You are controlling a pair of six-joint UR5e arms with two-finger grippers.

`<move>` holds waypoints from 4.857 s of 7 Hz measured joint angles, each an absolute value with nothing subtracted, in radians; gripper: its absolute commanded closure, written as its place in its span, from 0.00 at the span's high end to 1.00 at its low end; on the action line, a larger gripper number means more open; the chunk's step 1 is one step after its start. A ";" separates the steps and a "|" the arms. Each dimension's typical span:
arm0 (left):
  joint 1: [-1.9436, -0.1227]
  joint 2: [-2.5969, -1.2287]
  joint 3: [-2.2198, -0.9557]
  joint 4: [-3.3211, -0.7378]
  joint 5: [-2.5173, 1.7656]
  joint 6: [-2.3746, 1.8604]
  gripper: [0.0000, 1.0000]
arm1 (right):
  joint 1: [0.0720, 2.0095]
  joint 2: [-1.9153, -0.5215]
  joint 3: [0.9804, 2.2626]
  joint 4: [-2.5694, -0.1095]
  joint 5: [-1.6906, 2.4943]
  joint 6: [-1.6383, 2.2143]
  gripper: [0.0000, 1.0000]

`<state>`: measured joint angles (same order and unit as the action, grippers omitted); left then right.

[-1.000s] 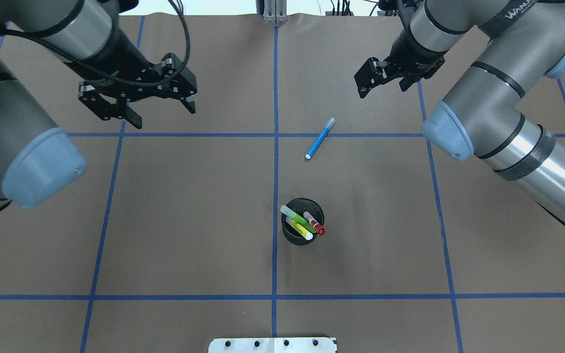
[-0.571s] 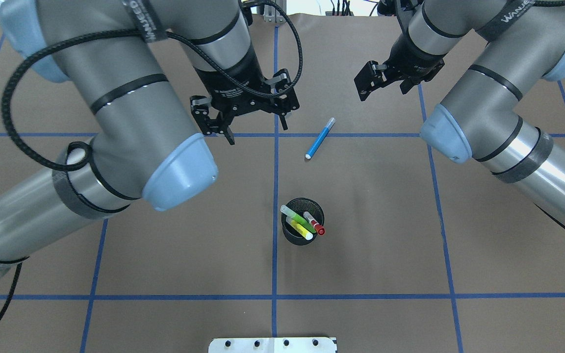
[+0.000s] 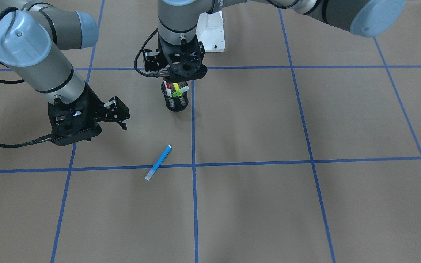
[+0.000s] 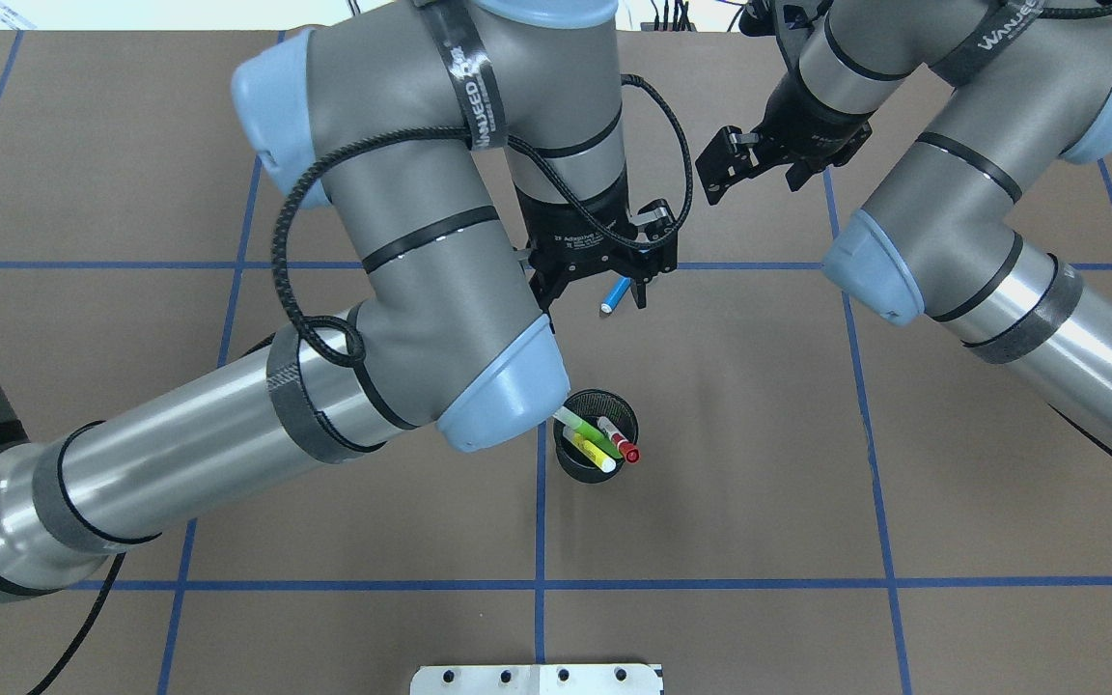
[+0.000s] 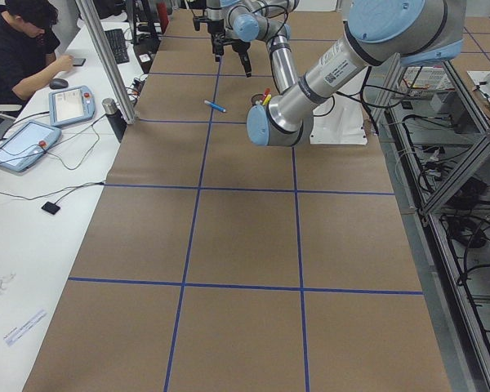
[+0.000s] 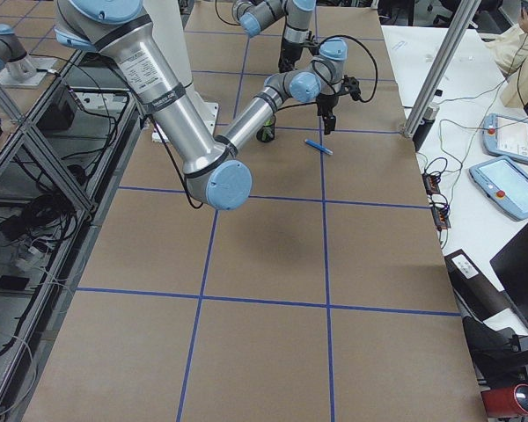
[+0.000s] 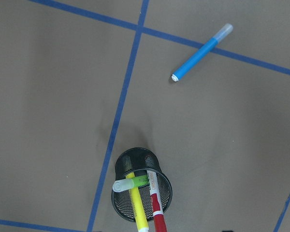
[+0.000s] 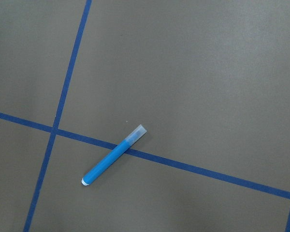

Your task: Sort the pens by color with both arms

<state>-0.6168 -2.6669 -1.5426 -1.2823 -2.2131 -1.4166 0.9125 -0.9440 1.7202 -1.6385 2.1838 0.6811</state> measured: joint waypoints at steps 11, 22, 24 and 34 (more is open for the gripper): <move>-0.459 -2.642 -1.416 -1.442 -2.212 -1.664 0.73 | 0.886 -0.948 1.748 -1.672 2.128 0.684 0.99; -0.435 -2.646 -1.388 -1.462 -2.212 -1.614 0.61 | 0.885 -0.952 1.761 -1.681 2.126 0.684 0.99; -0.432 -2.649 -1.377 -1.476 -2.212 -1.613 0.60 | 0.885 -0.954 1.767 -1.685 2.126 0.684 0.99; -0.455 -2.651 -1.366 -1.494 -2.209 -1.565 0.59 | 0.883 -0.954 1.776 -1.695 2.126 0.684 0.99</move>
<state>-0.4546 -2.6508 -1.3665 -1.4942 -2.2089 -1.5646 0.8831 -0.9540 1.7764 -1.6950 2.1261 0.6842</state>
